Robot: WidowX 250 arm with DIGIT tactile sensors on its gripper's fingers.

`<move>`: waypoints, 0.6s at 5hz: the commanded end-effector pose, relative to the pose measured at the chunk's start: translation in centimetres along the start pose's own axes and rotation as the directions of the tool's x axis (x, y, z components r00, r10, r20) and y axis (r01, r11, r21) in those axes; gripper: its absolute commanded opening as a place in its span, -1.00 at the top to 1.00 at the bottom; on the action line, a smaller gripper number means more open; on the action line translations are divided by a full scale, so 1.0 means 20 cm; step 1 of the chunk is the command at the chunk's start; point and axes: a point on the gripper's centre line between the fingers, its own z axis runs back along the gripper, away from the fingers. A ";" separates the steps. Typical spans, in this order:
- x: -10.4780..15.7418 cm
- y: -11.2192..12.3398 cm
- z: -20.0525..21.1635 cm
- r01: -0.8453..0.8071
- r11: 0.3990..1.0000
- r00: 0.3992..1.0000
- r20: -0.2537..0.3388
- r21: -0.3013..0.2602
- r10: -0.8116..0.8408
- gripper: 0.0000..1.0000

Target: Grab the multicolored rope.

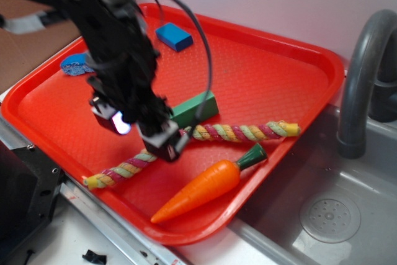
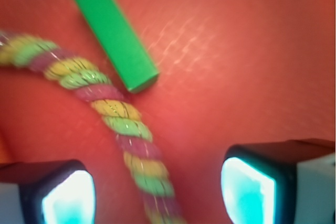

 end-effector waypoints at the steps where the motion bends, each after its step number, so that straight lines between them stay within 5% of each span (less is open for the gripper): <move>1: 0.01 -0.04 -0.08 0.084 0.996 0.996 -0.027 0.029 -0.084 -0.95; 2: 0.00 -0.03 -0.07 0.048 0.998 0.999 0.001 0.036 -0.048 1.00; 3: 0.00 -0.02 -0.07 0.038 0.998 0.999 -0.004 0.043 -0.038 1.00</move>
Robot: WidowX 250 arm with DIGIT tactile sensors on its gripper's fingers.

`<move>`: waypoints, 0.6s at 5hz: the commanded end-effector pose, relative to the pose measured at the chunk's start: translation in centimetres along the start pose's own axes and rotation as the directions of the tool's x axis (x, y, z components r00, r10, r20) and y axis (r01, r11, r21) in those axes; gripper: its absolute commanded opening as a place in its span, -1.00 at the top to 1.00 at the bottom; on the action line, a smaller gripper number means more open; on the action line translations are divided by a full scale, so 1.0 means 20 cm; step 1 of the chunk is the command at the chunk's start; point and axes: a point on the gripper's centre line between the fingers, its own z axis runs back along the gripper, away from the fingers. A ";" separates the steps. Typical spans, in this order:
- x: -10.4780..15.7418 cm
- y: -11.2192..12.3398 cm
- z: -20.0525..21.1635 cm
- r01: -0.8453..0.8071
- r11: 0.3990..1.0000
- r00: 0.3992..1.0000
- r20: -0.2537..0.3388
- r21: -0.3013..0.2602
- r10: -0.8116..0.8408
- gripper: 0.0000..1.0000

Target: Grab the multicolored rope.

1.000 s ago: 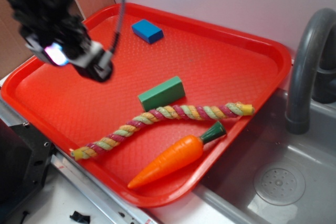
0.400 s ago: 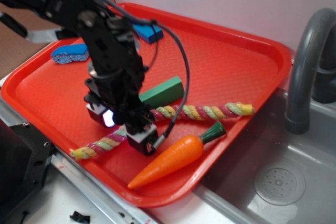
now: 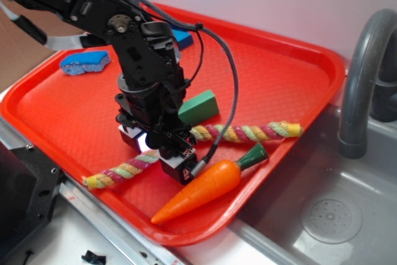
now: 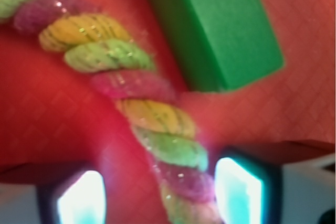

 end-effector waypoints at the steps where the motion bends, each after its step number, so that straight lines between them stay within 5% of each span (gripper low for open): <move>1: -0.01 0.04 0.02 -0.056 0.998 0.998 -0.032 0.003 0.056 1.00; 2: 0.05 0.03 0.26 -0.039 0.999 0.999 -0.035 -0.022 0.038 1.00; 3: 0.10 0.07 0.51 0.037 0.993 0.999 0.010 -0.113 -0.037 1.00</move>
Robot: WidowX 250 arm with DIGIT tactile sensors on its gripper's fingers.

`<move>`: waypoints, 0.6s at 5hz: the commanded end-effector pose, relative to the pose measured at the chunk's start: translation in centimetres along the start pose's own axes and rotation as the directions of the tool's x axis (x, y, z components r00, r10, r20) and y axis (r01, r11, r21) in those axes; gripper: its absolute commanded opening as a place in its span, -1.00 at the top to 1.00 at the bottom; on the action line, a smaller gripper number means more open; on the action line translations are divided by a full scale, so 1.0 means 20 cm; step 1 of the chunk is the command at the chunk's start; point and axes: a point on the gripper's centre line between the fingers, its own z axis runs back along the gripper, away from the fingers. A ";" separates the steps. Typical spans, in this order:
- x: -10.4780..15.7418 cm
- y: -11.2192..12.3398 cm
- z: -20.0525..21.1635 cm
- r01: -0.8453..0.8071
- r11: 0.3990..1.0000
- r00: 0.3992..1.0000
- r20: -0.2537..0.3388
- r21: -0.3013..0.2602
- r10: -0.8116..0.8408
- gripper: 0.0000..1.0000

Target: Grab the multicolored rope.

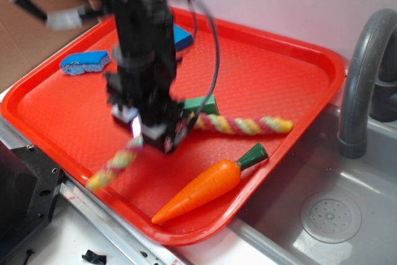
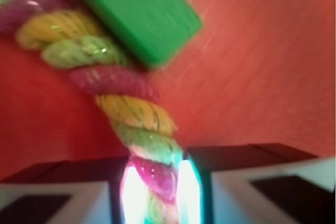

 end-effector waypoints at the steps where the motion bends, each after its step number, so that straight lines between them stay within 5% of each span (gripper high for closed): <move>1: 0.04 0.16 0.55 0.119 0.979 0.983 0.156 -0.165 -0.093 1.00; 3: -0.02 0.57 0.92 0.115 0.970 0.961 0.270 -0.214 -0.055 1.00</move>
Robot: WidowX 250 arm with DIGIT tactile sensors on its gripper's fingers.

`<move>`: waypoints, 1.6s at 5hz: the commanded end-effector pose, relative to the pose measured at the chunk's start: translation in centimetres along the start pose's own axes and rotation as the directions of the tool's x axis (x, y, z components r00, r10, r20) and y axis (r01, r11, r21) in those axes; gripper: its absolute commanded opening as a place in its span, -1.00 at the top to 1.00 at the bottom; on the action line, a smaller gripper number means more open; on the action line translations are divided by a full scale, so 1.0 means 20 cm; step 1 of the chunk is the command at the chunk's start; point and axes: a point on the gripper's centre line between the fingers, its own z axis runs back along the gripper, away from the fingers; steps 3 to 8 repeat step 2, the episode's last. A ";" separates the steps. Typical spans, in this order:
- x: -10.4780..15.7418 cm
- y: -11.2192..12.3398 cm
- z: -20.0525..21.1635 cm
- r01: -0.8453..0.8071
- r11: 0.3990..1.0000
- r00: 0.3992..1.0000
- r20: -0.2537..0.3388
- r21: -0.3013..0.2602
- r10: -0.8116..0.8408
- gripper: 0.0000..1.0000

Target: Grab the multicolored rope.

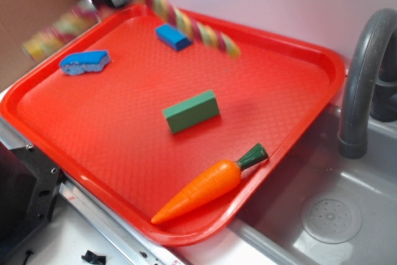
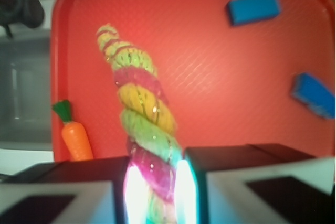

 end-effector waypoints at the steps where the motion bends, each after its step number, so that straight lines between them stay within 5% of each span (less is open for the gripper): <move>1: -0.08 0.23 0.29 0.031 0.999 0.988 0.152 -0.028 -0.026 1.00; 8: -0.06 0.23 0.27 0.074 0.997 0.989 0.131 0.001 -0.073 1.00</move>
